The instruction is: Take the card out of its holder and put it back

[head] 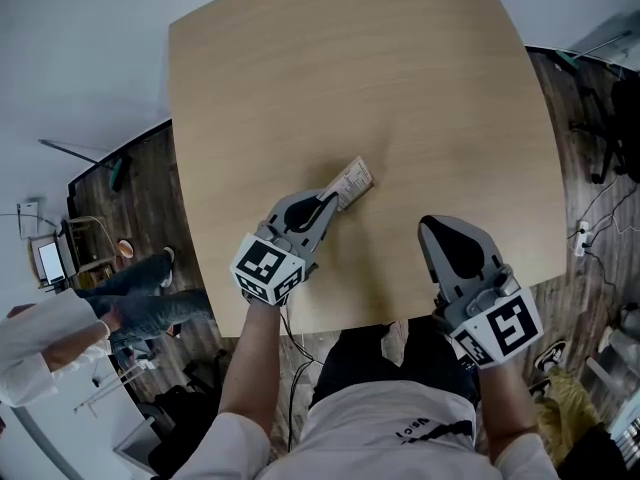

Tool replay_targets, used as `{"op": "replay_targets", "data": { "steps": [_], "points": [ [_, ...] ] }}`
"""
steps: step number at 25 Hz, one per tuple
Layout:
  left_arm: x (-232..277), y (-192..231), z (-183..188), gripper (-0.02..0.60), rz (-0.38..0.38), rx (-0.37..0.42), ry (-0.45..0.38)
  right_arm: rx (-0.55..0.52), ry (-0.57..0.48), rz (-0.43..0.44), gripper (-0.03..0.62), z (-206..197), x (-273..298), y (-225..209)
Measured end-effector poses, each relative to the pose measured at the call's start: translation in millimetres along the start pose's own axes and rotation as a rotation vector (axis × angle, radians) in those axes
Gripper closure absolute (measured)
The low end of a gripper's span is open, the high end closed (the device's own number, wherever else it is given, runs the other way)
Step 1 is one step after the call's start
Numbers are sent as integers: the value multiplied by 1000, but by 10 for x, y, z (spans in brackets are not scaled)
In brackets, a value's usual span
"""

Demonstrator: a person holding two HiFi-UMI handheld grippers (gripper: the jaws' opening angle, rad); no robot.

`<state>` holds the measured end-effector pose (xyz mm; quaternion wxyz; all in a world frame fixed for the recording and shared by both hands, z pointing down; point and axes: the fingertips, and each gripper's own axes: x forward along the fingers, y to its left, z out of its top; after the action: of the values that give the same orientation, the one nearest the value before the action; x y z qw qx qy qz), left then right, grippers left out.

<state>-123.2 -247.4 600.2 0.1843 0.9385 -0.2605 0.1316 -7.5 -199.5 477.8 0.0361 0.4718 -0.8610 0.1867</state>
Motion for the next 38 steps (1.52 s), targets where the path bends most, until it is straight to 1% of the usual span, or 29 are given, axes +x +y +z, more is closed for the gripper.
{"op": "replay_targets", "data": {
  "steps": [4, 12, 19, 24, 28, 31, 35, 38],
  "points": [
    [13, -12, 12, 555, -16, 36, -1, 3, 1, 0, 582, 1, 10, -20],
    [21, -14, -31, 555, -34, 63, 1, 4, 11, 5, 582, -34, 20, 0],
    [49, 6, -195, 555, -36, 33, 17, 6, 24, 8, 582, -114, 50, 21],
    [95, 25, -264, 552, -23, 13, 19, 13, 36, 19, 582, -179, 53, -2],
    [66, 29, -248, 552, -2, 6, 10, 12, 41, 39, 582, -203, 74, 39],
    [-17, 36, -170, 552, 28, 5, -11, 5, 40, 55, 582, -199, 86, 92],
    [-218, 81, 62, 552, 91, -2, -59, -5, 40, 78, 582, -145, 111, 171],
    [-385, 28, 292, 552, 137, -2, -99, -17, 39, 99, 582, -73, 95, 231]
  ]
}}
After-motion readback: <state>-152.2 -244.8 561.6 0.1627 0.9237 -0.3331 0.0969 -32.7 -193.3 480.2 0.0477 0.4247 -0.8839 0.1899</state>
